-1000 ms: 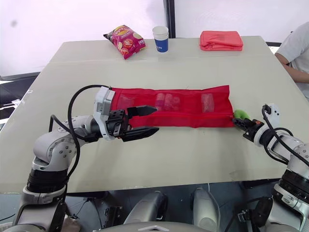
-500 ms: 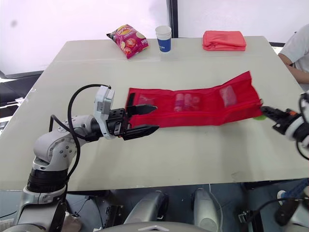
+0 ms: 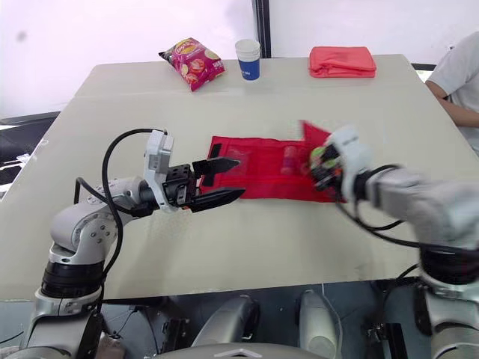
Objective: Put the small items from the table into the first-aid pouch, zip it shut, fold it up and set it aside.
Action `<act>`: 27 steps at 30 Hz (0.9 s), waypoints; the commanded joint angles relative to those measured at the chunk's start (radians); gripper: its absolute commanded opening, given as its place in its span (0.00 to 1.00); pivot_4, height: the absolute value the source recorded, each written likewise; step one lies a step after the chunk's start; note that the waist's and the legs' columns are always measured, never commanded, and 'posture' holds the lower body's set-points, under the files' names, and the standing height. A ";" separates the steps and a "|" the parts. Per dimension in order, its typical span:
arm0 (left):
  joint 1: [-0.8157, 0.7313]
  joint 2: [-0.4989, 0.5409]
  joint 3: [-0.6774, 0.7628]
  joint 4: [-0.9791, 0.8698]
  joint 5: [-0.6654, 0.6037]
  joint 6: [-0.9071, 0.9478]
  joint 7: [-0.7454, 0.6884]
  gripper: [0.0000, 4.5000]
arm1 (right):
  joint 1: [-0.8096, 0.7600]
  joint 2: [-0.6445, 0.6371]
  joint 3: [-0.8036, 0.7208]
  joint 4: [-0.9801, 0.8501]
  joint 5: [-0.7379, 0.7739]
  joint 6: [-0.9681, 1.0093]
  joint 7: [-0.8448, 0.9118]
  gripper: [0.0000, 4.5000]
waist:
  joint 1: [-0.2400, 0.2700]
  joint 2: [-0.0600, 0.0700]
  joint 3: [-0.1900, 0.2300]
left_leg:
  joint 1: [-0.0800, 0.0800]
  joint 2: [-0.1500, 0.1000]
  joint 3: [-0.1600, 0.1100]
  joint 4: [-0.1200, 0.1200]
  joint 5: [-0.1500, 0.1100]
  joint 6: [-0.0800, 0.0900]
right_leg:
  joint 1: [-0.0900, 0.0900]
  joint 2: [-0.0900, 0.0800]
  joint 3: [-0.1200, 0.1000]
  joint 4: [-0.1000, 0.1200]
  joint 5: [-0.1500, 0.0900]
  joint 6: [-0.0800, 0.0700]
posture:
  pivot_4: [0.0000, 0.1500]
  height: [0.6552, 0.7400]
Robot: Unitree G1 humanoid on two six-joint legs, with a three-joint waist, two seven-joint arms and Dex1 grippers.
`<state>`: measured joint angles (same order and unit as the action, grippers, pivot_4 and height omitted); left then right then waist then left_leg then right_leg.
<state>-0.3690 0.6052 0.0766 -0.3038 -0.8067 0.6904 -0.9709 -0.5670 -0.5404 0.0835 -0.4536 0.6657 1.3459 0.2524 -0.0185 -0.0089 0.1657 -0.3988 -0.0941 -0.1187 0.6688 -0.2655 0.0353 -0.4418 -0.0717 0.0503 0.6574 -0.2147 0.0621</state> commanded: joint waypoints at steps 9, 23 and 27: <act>0.060 0.016 0.054 -0.066 -0.014 -0.003 0.059 1.00 | 0.001 0.030 -0.083 -0.062 0.056 -0.120 0.151 0.81 | 0.006 0.000 0.000 | 0.000 -0.002 -0.003 0.000 0.000 0.000 | 0.000 0.001 -0.002 0.000 0.000 0.000 | 1.00 1.00; 0.086 0.028 0.092 0.039 -0.031 0.051 0.086 1.00 | 0.207 -0.188 -0.314 -0.188 0.114 -0.334 0.290 0.89 | 0.007 0.000 0.000 | 0.001 0.000 -0.003 0.000 0.000 0.000 | 0.002 0.001 -0.004 -0.001 0.000 0.000 | 1.00 1.00; 0.091 0.025 0.161 0.113 -0.063 0.108 0.134 1.00 | 0.263 -0.157 -0.336 -0.104 0.059 -0.573 0.414 0.89 | 0.007 -0.001 0.000 | 0.001 -0.001 -0.003 0.000 0.000 0.000 | 0.002 0.001 -0.003 -0.001 0.000 0.000 | 1.00 1.00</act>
<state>-0.2729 0.6219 0.2007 -0.1901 -0.8427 0.7891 -0.8474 -0.2955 -0.6967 -0.2146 -0.5556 0.7282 0.8462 0.6271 -0.0119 -0.0097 0.1658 -0.3979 -0.0945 -0.1217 0.6687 -0.2655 0.0354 -0.4399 -0.0706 0.0468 0.6569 -0.2146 0.0621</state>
